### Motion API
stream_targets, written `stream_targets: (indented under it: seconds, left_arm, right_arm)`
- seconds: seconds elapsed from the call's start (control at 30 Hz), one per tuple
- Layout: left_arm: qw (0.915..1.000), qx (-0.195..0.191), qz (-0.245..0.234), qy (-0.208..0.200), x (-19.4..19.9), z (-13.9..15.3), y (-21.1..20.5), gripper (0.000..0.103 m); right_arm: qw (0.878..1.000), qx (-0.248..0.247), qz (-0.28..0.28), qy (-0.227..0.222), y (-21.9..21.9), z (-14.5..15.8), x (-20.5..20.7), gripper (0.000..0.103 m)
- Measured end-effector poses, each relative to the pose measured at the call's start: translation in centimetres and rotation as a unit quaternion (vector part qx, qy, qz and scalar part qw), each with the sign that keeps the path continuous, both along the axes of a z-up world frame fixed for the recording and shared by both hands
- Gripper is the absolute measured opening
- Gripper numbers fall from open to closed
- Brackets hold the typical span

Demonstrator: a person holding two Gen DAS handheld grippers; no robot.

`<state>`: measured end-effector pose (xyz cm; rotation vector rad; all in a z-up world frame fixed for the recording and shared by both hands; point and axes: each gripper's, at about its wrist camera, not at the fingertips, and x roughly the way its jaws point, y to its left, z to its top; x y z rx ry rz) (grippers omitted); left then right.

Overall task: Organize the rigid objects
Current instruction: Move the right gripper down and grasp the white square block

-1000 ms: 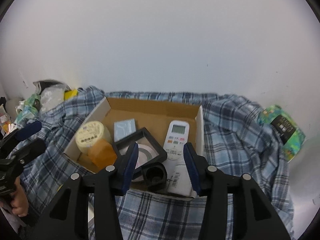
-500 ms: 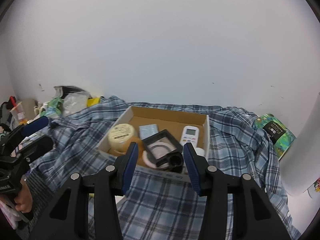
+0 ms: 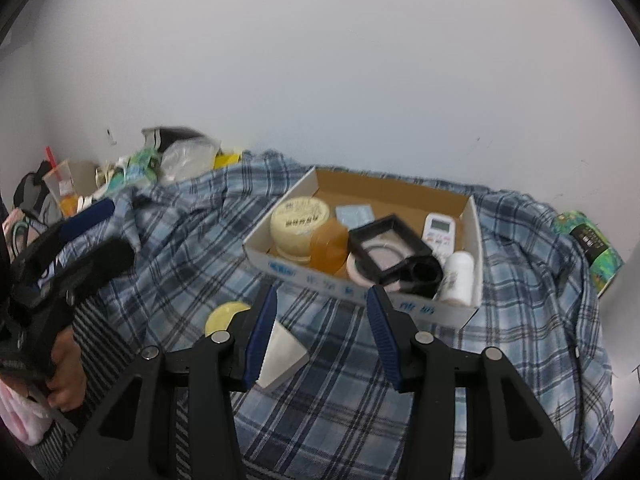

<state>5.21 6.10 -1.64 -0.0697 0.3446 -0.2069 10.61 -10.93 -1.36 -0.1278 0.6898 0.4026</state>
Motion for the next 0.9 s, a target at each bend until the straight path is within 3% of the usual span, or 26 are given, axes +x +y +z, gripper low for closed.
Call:
stream_targets:
  seconds: [0.1,0.33,0.53,0.6,0.67,0.8,0.9]
  left_arm:
    - [0.9998,0.014,0.011,0.012,0.8,-0.9,0.2,0.103]
    - [0.9977,-0.030,0.035,0.050,2.1,-2.2,2.2,0.103]
    - [0.9974,-0.032,0.046,0.045,1.9,-2.2,2.4,0.103]
    - [0.9978,-0.027,0.046,0.040,1.7,-2.0,2.2,0.103]
    - [0.9982,-0.022,0.046,0.034,1.6,-1.9,2.0,0.103]
    - [0.9984,-0.017,0.045,0.031,1.5,-1.9,1.9,0.103]
    - [0.9982,-0.022,0.047,0.030,1.4,-1.9,1.9,0.103]
  right_arm:
    - [1.000,-0.014,0.005,0.019,0.8,-1.3,0.1,0.046]
    - [0.996,-0.029,0.027,0.085,3.1,-4.2,0.3,0.046]
    - [0.992,-0.035,0.023,0.115,4.2,-5.8,0.7,0.046]
    - [0.991,-0.030,0.016,0.127,4.4,-6.2,1.2,0.053]
    - [0.991,-0.025,0.005,0.135,4.5,-6.4,1.5,0.068]
    - [0.991,-0.008,-0.026,0.129,4.4,-6.5,1.8,0.073]
    - [0.988,-0.025,-0.040,0.144,4.9,-7.1,2.3,0.073]
